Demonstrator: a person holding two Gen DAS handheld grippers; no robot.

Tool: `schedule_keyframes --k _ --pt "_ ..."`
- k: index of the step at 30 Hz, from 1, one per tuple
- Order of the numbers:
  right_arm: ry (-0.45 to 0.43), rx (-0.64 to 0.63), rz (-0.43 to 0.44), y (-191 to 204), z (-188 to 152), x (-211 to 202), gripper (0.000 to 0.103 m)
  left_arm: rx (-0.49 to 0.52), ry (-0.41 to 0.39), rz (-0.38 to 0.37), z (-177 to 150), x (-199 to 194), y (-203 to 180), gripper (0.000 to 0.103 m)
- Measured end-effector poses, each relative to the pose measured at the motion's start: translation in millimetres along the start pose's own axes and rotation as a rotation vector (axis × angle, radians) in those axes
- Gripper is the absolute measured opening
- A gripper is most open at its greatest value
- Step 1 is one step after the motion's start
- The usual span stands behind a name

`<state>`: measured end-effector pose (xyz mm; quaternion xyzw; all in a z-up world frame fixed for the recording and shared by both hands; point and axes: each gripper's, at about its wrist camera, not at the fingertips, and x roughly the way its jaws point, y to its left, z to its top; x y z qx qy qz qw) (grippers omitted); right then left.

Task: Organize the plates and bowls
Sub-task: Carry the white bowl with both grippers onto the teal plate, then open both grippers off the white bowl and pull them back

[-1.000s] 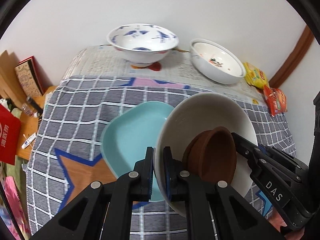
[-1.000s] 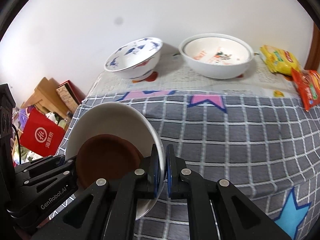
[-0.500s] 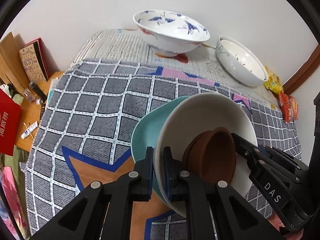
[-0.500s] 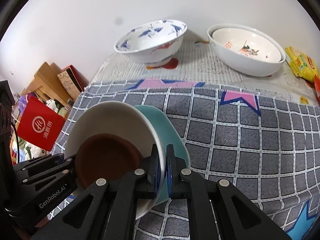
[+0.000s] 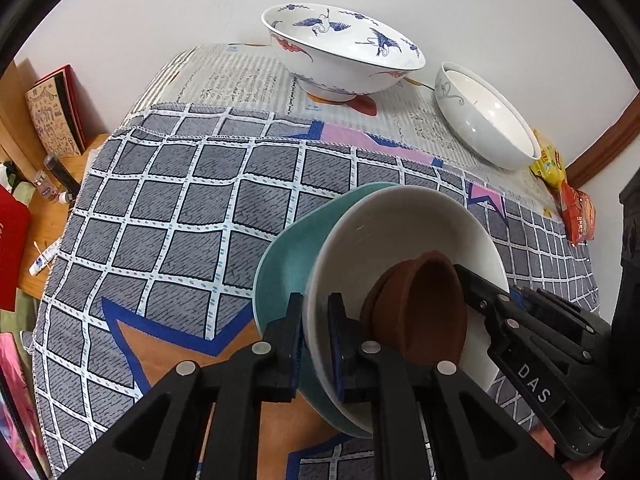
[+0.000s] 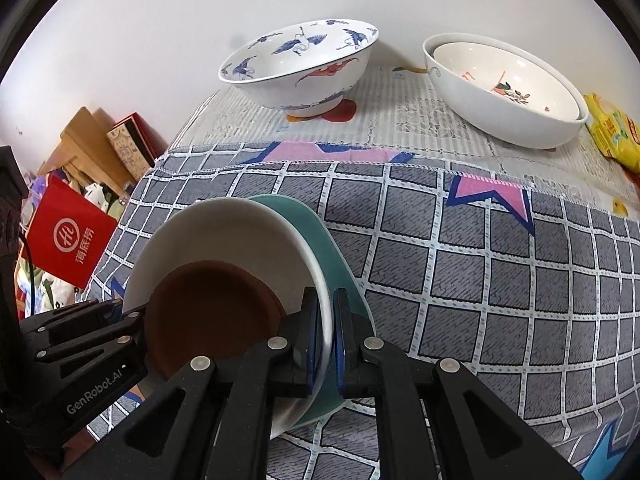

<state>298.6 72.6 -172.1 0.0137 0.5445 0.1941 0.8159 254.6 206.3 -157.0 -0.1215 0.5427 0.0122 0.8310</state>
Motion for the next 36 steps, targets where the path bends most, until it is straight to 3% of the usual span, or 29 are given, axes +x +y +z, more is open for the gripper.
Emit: schedule_keyframes --k 7,16,21,30,36 --pt "-0.007 -0.023 -0.023 1.5 0.4 -8.7 0.01 0.001 -0.005 0.024 -7.8 -13.1 0.0 0.019" --pt "-0.064 -0.047 0.004 2.3 -15.3 -53.3 0.011 0.027 -0.081 0.057 -26.6 -59.8 -16.6 0.023" --pt "-0.106 -0.066 -0.008 -3.0 -36.6 -90.0 0.013 0.071 -0.15 0.061 -48.4 -92.5 -43.6 0.036" --pt "-0.268 0.006 -0.157 -59.3 -95.1 -191.3 0.046 0.146 -0.262 0.031 -90.6 -136.3 -107.8 0.06" --pt "-0.299 0.06 -0.239 -89.8 -130.9 -238.2 0.048 0.169 -0.345 0.016 -124.3 -164.4 -141.7 0.075"
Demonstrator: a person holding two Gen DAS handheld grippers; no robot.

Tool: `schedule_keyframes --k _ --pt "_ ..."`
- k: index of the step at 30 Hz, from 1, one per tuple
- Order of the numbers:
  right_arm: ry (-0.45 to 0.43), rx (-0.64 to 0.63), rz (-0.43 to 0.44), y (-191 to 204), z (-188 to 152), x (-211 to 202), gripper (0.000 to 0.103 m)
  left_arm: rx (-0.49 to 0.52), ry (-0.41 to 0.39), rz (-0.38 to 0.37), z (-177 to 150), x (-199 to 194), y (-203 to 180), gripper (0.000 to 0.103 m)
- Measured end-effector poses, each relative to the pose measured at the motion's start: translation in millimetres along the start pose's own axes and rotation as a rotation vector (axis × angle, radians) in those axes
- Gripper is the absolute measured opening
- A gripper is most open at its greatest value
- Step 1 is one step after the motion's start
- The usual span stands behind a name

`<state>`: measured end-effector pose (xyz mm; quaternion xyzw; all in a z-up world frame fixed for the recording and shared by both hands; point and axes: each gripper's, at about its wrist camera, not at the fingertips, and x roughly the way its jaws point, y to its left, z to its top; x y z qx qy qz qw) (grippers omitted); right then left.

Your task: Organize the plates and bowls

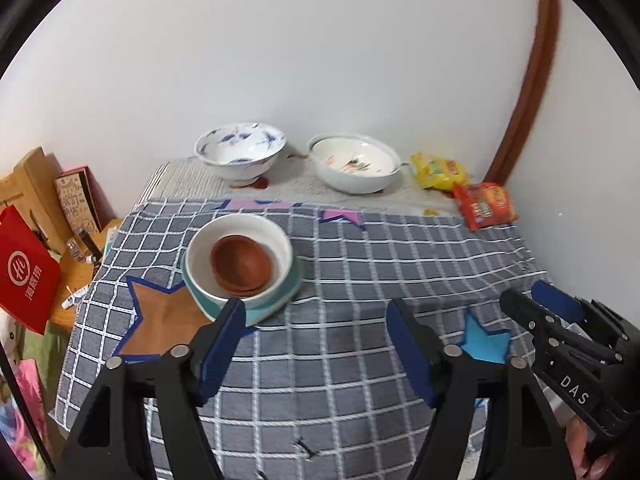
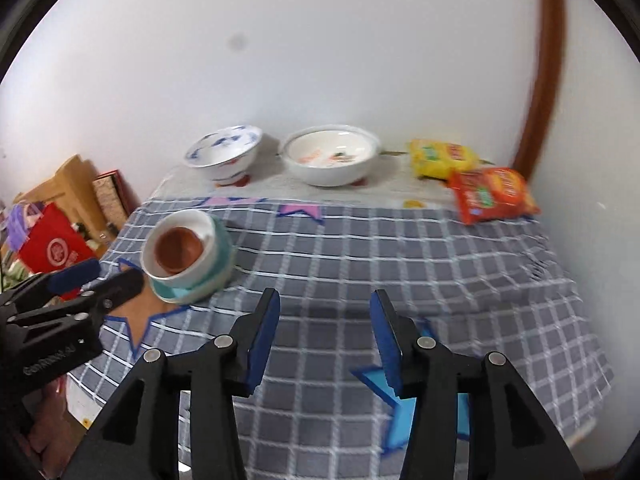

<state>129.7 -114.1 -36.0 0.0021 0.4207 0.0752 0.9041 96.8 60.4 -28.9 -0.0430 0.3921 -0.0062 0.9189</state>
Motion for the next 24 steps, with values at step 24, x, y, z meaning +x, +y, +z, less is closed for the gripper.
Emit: schedule_keyframes --k 24 --pt "-0.082 0.095 -0.08 -40.6 -57.1 -92.8 0.089 0.043 -0.092 0.019 -42.4 -78.3 -46.4 0.092"
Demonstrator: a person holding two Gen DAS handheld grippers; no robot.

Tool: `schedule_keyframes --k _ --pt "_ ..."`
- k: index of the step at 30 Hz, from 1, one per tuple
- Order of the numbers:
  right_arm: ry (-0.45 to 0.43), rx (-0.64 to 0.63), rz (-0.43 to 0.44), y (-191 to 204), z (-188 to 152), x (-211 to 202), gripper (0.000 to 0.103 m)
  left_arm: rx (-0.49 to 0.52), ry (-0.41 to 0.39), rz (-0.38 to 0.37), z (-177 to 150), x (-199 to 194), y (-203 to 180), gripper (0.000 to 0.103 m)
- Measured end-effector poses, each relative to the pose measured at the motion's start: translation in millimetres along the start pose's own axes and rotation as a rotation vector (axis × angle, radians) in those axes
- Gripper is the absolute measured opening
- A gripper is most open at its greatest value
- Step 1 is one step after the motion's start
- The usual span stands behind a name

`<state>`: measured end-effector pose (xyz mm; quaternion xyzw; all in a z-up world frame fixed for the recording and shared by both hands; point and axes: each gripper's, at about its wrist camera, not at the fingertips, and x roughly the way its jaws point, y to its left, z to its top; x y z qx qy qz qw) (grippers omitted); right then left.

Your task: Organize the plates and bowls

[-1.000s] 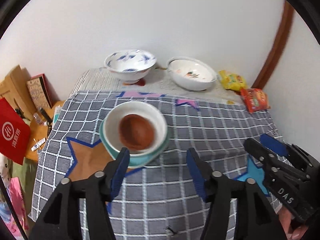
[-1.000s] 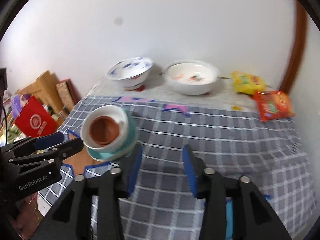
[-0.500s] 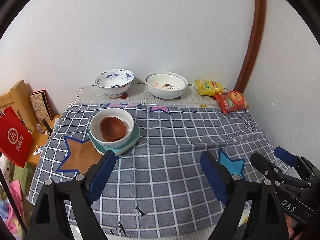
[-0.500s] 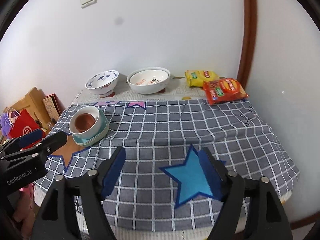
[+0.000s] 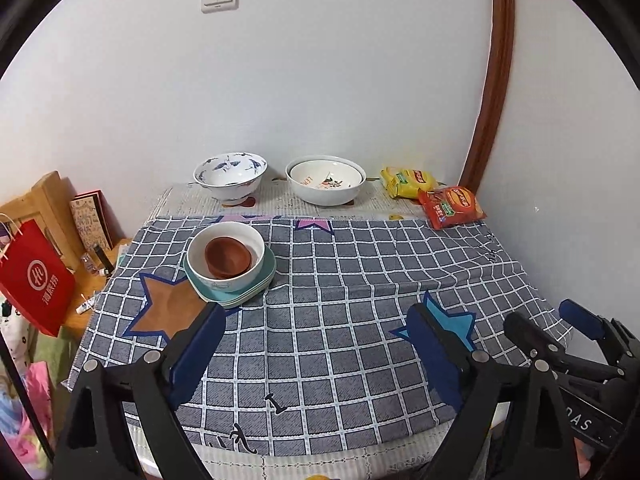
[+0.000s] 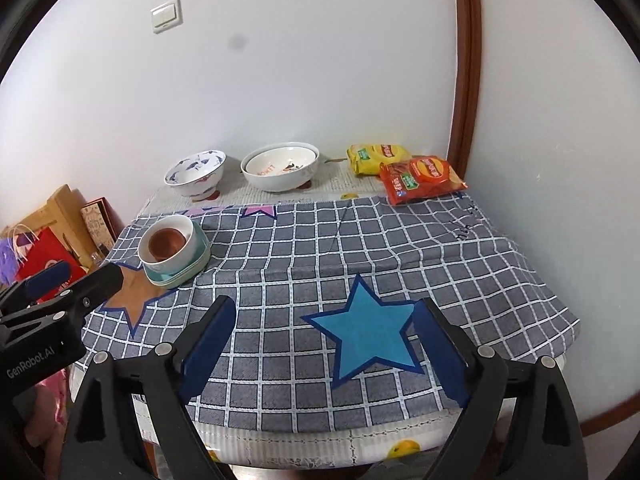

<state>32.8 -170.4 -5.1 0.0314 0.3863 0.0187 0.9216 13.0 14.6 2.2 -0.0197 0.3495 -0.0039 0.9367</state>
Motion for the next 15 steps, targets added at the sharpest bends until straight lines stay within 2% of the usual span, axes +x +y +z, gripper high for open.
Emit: schedule_keyframes --k 15 --pt "-0.025 0.005 -0.031 -3.8 -5.7 -14.0 0.09 0.006 0.017 -0.01 -6.9 -0.1 -7.4 0.092"
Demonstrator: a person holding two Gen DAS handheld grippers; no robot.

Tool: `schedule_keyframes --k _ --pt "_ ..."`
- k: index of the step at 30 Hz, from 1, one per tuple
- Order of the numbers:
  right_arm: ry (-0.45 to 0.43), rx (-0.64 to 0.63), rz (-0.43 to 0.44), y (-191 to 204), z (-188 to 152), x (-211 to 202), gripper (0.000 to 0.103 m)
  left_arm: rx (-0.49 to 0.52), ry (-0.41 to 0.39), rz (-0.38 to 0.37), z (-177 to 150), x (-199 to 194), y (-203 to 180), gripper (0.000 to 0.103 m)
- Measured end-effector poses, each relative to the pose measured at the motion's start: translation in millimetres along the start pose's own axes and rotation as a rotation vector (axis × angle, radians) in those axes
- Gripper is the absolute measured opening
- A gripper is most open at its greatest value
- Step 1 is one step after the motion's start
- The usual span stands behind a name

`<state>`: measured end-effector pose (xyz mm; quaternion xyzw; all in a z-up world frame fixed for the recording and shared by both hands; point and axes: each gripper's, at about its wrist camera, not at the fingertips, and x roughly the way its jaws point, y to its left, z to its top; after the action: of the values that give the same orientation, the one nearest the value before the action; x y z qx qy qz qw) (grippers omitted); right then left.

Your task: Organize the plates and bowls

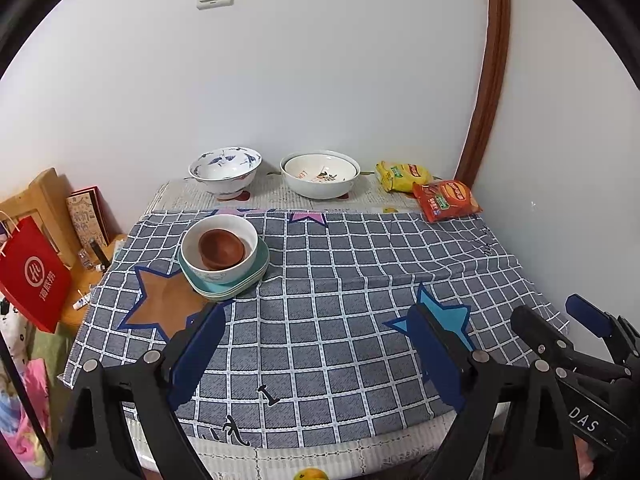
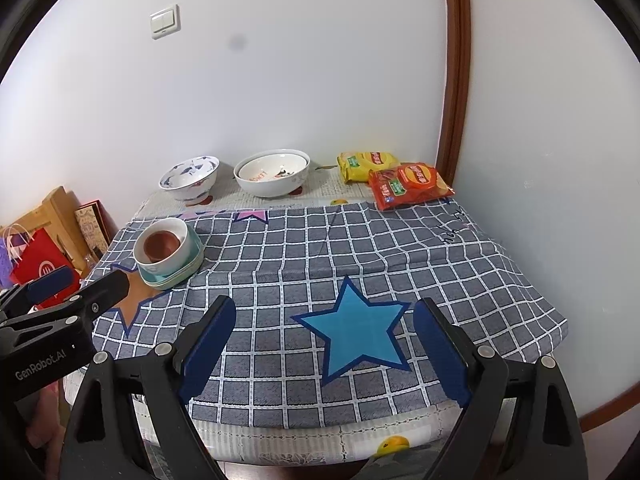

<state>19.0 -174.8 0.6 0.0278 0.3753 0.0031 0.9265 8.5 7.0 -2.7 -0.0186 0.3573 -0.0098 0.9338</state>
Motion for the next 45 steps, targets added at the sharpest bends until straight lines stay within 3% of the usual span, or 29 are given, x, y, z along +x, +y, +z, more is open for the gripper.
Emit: schedule_keyframes --k 45 --pt "-0.007 0.014 0.006 -0.3 -3.2 -4.7 0.09 -0.012 0.009 0.001 -3.6 2.7 -2.1 0.092"
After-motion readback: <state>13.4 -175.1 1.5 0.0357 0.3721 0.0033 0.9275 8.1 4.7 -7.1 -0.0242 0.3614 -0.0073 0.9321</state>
